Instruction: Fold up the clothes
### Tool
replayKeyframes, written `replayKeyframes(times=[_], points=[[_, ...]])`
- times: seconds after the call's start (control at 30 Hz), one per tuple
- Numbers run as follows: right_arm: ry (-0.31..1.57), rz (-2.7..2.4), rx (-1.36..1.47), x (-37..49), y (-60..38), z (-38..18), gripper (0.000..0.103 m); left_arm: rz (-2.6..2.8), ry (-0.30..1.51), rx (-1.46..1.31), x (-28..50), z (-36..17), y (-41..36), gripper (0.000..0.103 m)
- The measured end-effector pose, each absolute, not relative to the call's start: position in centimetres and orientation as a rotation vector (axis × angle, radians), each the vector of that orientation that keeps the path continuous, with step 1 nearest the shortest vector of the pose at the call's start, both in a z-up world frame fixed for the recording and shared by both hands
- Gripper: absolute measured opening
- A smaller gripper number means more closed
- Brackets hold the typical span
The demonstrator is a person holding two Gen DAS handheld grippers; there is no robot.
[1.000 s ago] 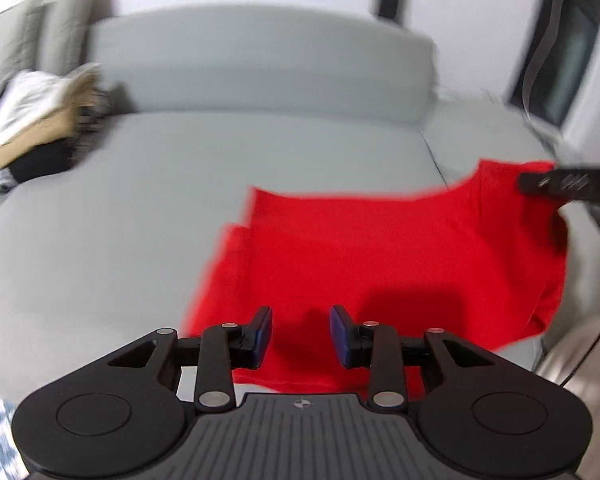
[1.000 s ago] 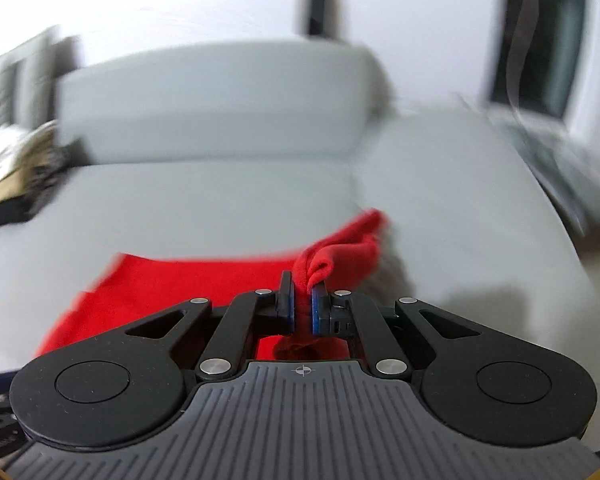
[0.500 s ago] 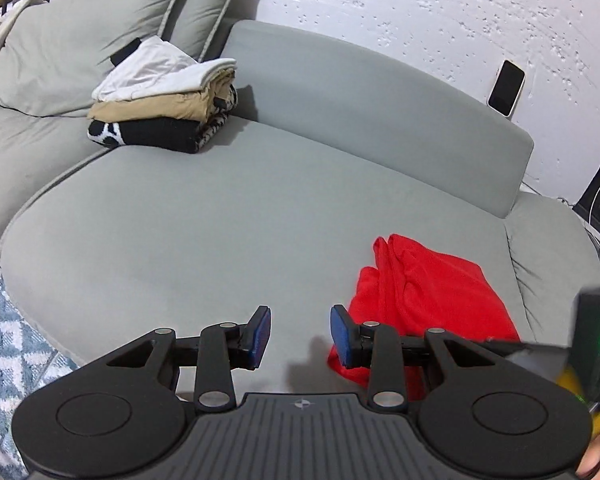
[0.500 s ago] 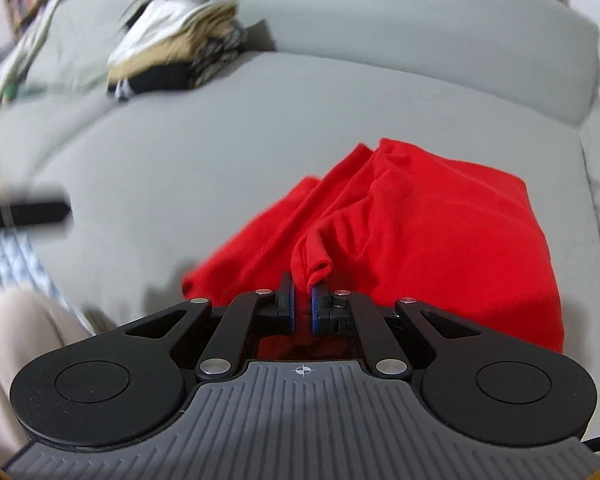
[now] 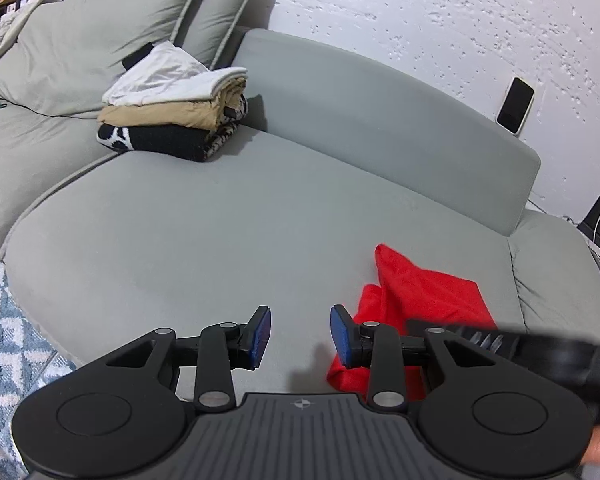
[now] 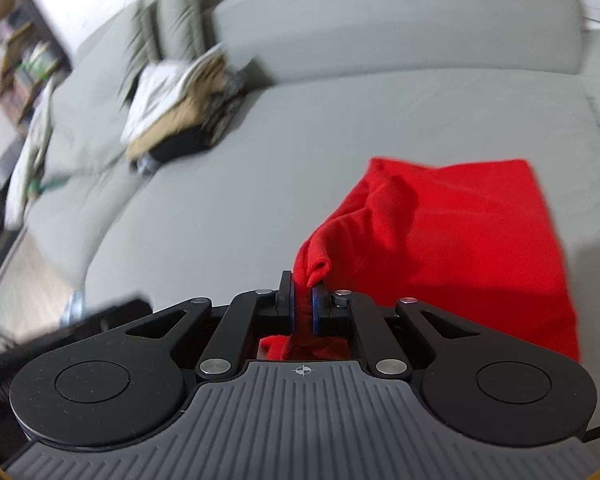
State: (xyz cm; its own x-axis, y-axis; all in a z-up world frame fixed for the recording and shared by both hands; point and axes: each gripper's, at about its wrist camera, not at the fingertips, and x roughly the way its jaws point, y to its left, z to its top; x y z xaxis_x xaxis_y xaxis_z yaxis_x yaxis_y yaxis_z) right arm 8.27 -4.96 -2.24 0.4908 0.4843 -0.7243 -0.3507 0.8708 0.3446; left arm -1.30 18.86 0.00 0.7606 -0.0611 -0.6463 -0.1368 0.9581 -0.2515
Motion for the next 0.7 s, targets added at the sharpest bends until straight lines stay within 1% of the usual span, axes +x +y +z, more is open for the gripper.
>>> replayKeyframes(times=[0.07, 0.1, 0.13, 0.27, 0.37, 0.4, 0.43, 0.47, 0.5, 0.57, 0.63, 0.7], points=[[0.989, 0.585, 0.164, 8.1, -5.2, -2.1, 0.042, 0.056, 0.699, -0.299, -1.5, 0.2, 19.0, 0.035], [1.012, 0.616, 0.170, 8.0, -5.6, -1.9, 0.046, 0.064, 0.695, -0.303, -1.6, 0.3, 19.1, 0.036], [1.010, 0.618, 0.190, 7.7, -6.6, -1.4, 0.047, 0.068, 0.697, -0.306, -1.7, 0.2, 19.0, 0.037], [0.930, 0.498, 0.196, 6.3, -12.4, 1.4, 0.047, 0.068, 0.708, -0.317, -1.7, 0.0, 18.6, 0.038], [0.884, 0.357, 0.172, 5.7, -16.5, 2.0, 0.047, -0.010, 0.721, -0.315, -1.4, -0.5, 17.1, 0.028], [0.879, 0.307, 0.162, 5.6, -17.7, 1.8, 0.047, -0.053, 0.732, -0.306, -1.0, -0.7, 16.2, 0.017], [0.891, 0.280, 0.164, 5.8, -18.6, 1.1, 0.043, -0.097, 0.743, -0.298, -0.7, -1.0, 15.2, 0.011], [0.903, 0.258, 0.168, 5.9, -19.5, 0.5, 0.037, -0.149, 0.743, -0.279, -0.3, -1.2, 14.0, 0.010], [0.914, 0.264, 0.171, 6.1, -19.8, -0.2, 0.028, -0.201, 0.743, -0.260, 0.1, -1.4, 12.7, 0.008], [0.899, 0.332, 0.109, 6.5, -18.9, -1.0, 0.025, -0.269, 0.735, -0.198, 0.9, -1.8, 10.3, 0.008], [0.882, 0.399, 0.046, 6.8, -18.0, -1.8, 0.024, -0.336, 0.726, -0.135, 1.7, -2.1, 8.0, 0.008], [0.871, 0.437, -0.042, 7.0, -17.2, -2.9, 0.024, -0.310, 0.746, -0.062, 2.3, -3.3, 6.7, 0.005]])
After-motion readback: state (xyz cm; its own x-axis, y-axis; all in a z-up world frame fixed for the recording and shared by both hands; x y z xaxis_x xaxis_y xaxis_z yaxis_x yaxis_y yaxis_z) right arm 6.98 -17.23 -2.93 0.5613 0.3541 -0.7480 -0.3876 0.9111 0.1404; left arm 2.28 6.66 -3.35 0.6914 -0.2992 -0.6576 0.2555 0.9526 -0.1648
